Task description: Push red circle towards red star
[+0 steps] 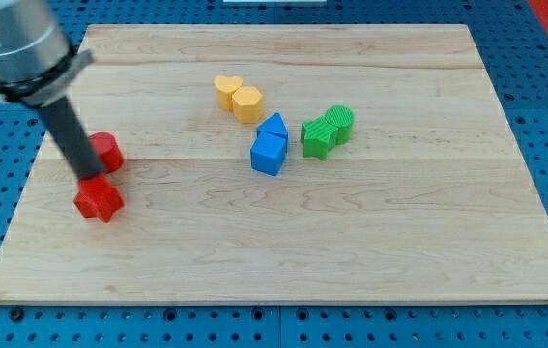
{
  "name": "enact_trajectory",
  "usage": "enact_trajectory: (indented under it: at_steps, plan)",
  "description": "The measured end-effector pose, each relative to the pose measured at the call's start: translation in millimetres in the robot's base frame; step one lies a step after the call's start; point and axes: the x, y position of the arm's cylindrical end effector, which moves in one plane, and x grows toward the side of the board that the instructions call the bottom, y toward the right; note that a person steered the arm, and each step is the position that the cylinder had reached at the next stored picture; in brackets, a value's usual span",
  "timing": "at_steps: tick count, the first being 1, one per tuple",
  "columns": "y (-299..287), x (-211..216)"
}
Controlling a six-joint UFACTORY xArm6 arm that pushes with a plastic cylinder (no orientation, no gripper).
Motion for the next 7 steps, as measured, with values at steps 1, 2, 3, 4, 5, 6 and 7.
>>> enact_trajectory:
  at_steps: [1, 2, 3, 4, 5, 6, 7]
  plan:
    - [42, 5]
    - [11, 31]
    - [-29, 63]
    - [47, 39]
    - [66, -17]
    - [43, -55]
    - [12, -60]
